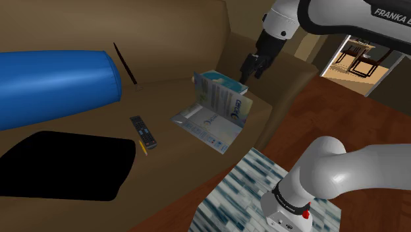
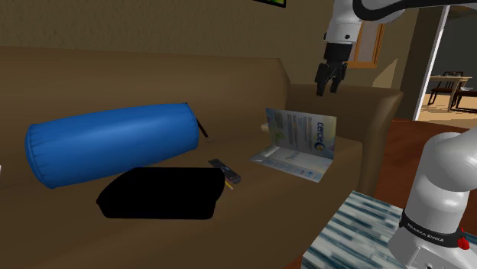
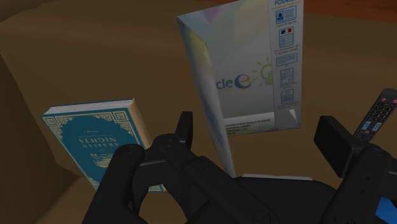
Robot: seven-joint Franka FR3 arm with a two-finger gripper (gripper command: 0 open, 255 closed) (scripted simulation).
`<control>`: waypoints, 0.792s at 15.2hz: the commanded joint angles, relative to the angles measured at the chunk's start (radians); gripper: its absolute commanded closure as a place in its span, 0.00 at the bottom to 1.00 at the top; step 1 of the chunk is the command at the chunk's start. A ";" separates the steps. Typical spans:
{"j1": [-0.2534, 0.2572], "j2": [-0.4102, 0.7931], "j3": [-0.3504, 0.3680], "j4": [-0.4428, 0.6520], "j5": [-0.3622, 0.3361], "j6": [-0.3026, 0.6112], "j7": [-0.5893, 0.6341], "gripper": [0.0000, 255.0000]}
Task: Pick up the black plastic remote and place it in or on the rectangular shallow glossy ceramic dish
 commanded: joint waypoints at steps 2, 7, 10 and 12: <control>0.004 0.019 0.015 -0.006 0.008 0.023 0.017 0.00; 0.019 0.134 0.089 -0.018 0.039 0.137 0.099 0.00; 0.025 0.214 0.133 -0.009 0.050 0.203 0.149 0.00; 0.028 0.273 0.162 0.003 0.053 0.245 0.183 0.00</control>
